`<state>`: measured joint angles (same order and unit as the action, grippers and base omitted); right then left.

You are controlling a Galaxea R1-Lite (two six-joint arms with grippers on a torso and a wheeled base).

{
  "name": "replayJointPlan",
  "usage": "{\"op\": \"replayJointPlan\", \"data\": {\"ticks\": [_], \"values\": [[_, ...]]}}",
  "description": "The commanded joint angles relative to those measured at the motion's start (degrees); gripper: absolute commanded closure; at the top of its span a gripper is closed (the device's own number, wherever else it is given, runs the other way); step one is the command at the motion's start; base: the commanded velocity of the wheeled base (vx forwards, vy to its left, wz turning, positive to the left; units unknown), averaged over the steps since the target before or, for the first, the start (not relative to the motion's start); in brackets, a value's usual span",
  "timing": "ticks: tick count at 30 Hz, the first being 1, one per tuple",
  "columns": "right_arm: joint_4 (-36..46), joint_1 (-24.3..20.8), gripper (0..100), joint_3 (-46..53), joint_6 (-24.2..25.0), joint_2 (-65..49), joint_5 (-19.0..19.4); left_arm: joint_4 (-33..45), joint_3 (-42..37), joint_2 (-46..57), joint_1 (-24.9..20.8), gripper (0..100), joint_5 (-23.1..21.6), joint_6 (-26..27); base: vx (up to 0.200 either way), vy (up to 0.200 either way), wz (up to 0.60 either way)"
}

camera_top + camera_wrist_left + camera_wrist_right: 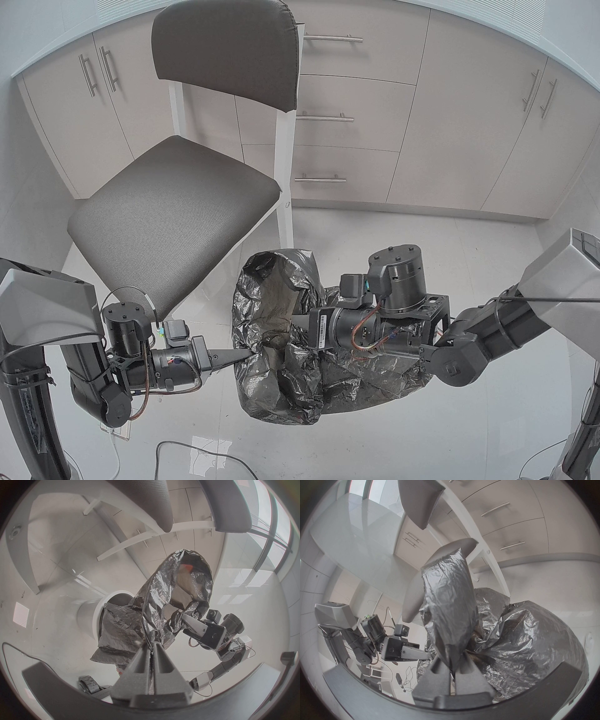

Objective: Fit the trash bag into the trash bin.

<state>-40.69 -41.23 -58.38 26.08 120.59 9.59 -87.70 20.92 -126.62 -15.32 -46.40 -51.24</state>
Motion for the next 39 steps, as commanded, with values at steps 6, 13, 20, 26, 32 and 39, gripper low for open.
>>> {"op": "replayJointPlan", "data": {"ticks": [6,13,20,26,32,39], "values": [[3.2,-2.0,100,-6.0,-2.4,3.0,-3.8,0.0,-0.2,-2.2,1.9,100,0.0,0.0,0.000,0.000,0.00],[6.9,-6.7,100,-3.8,-2.5,3.3,-4.1,0.0,-1.7,-2.2,2.3,100,0.0,0.1,0.000,0.000,0.00],[6.2,-5.3,100,2.9,-2.3,4.0,-6.3,-0.1,-1.5,-2.5,2.4,100,0.0,0.3,0.000,0.000,0.00],[-0.6,-2.8,100,12.5,-2.5,3.6,-7.4,-0.1,-1.4,-3.8,2.4,100,0.0,4.5,0.000,0.000,0.00],[-7.1,-1.1,100,18.7,-2.4,3.9,-7.3,-0.1,-1.3,-4.0,2.4,100,0.0,4.6,0.000,0.000,0.00],[-7.2,-2.1,100,22.0,-3.5,3.9,-7.4,-0.1,-1.3,-4.1,2.4,100,0.0,4.7,0.000,0.000,0.00]]}}
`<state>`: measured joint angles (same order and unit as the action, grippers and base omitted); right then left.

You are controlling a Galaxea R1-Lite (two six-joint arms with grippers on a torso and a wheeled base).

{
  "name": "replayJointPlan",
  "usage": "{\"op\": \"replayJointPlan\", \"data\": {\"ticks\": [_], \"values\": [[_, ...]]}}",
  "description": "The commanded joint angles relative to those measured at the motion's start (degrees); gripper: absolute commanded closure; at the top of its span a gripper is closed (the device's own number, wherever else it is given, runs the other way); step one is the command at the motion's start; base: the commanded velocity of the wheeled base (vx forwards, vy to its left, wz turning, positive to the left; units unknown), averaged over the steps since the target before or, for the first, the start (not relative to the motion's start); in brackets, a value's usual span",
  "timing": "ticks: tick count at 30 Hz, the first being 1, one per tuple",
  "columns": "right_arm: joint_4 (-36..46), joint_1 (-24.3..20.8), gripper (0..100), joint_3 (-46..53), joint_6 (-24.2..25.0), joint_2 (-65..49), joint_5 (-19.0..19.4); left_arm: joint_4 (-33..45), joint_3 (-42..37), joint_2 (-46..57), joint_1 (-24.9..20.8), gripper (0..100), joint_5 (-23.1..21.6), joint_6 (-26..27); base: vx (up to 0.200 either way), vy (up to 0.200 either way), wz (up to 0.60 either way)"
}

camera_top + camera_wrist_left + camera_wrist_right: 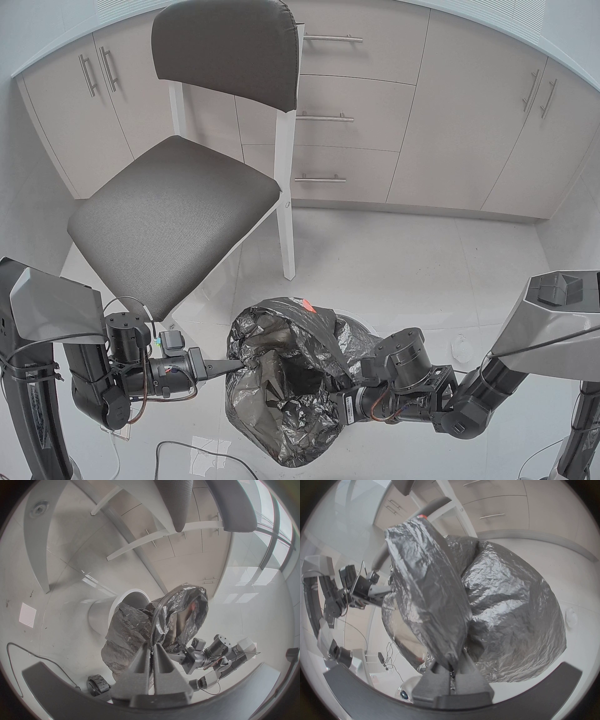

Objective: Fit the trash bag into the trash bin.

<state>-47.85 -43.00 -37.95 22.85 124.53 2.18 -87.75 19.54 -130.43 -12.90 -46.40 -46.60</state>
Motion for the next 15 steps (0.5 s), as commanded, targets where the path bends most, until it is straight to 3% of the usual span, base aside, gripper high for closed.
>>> {"op": "replayJointPlan", "data": {"ticks": [1,5,6,15], "values": [[-0.2,-0.7,100,2.3,-1.6,-0.1,0.0,-0.1,0.1,-0.3,0.0,100,0.0,0.0,0.000,0.000,0.00],[-0.2,-1.1,100,2.8,-2.1,-0.2,0.0,-0.1,0.1,-0.3,0.0,100,0.0,-0.1,0.000,0.000,0.00],[-0.2,-1.3,0,2.9,-2.1,-0.3,0.0,-0.1,0.1,-0.3,0.0,100,0.0,-0.2,0.000,0.000,0.00],[-0.1,-2.8,0,7.0,-4.2,-4.6,0.0,-0.1,0.1,-0.4,0.0,100,0.0,0.0,0.000,0.000,0.00]]}}
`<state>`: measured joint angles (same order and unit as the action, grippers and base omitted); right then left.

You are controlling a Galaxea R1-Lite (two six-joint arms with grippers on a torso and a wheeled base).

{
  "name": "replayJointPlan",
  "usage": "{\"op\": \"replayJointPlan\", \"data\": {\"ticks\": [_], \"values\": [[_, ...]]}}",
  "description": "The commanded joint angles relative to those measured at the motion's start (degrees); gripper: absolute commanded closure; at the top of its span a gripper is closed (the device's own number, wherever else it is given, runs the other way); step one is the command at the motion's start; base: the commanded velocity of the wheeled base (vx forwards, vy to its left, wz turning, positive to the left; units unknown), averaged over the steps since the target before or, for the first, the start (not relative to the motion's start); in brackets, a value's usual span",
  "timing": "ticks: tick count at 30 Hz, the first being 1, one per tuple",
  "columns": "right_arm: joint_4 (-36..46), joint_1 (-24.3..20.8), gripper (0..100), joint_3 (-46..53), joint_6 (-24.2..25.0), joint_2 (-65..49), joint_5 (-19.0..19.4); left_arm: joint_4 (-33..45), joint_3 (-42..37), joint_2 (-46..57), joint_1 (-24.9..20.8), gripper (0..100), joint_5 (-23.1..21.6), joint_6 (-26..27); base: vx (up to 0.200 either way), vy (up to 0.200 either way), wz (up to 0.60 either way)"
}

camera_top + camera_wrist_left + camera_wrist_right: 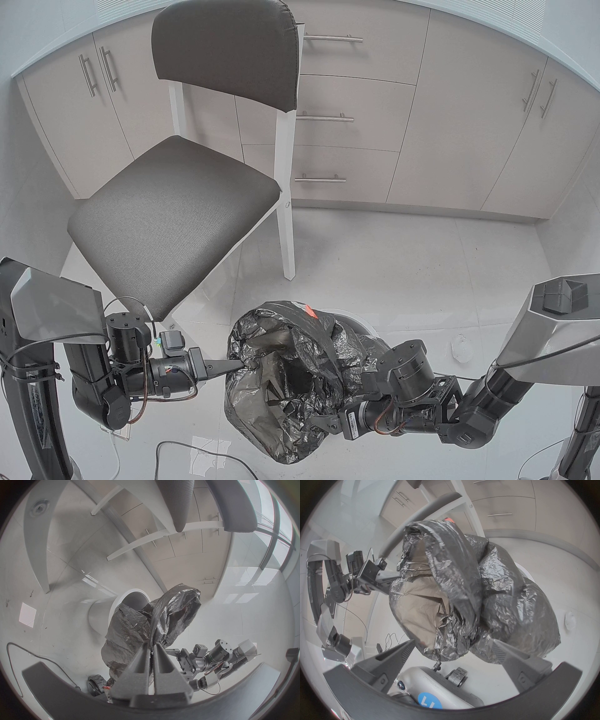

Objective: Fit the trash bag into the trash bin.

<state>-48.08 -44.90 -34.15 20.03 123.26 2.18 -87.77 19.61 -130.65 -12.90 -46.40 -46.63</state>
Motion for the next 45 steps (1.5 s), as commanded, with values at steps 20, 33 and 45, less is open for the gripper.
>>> {"op": "replayJointPlan", "data": {"ticks": [20,33,45], "values": [[0.0,12.6,0,15.9,-12.6,-12.3,-7.9,0.0,0.0,-0.3,0.0,100,0.0,0.2,0.000,0.000,0.00],[-14.9,15.9,0,10.1,-16.1,6.6,-8.1,0.0,0.0,-0.4,0.0,100,0.0,0.4,0.000,0.000,0.00],[-17.2,16.2,0,7.3,-16.6,11.3,-7.7,0.0,0.0,-0.4,-0.1,100,0.0,0.5,0.000,0.000,0.00]]}}
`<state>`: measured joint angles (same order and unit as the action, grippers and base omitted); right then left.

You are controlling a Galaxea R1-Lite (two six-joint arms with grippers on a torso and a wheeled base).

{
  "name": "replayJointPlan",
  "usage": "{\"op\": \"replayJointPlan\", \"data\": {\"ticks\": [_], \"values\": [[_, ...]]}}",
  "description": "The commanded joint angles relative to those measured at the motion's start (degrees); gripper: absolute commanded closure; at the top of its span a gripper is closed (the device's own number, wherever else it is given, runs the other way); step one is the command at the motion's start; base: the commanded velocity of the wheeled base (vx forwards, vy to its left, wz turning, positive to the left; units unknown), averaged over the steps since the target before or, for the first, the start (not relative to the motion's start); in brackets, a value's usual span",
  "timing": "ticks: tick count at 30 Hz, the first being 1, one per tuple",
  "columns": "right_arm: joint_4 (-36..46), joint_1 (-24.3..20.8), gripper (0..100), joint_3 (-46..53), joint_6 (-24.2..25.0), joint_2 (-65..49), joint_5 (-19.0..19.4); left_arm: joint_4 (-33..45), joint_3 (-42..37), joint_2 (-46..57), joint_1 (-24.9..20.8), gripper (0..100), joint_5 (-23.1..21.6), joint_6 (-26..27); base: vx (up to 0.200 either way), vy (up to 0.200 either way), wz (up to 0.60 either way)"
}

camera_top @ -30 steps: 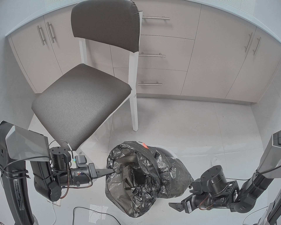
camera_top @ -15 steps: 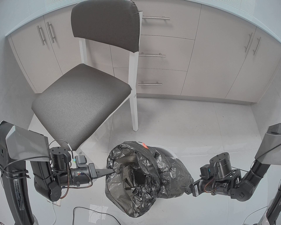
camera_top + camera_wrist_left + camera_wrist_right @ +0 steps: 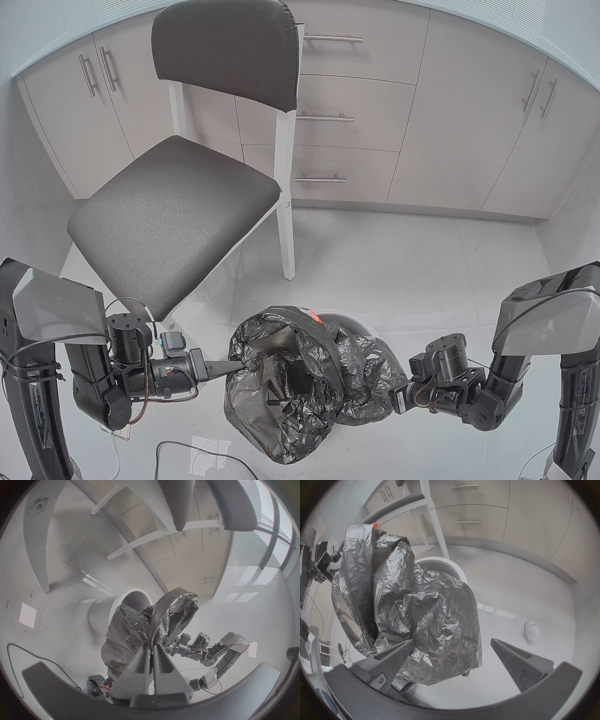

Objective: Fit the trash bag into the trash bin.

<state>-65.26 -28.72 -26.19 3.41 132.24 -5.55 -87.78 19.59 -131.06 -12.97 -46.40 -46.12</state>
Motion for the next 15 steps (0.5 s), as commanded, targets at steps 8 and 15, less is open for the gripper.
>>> {"op": "replayJointPlan", "data": {"ticks": [8,15], "values": [[-0.1,-0.1,0,-3.2,0.5,3.7,0.2,0.0,0.0,-0.1,0.0,100,0.0,0.1,0.000,0.000,0.00],[-0.1,-0.4,0,-5.3,0.5,5.7,0.2,0.0,0.0,-0.1,0.0,100,0.0,0.1,0.000,0.000,0.00]]}}
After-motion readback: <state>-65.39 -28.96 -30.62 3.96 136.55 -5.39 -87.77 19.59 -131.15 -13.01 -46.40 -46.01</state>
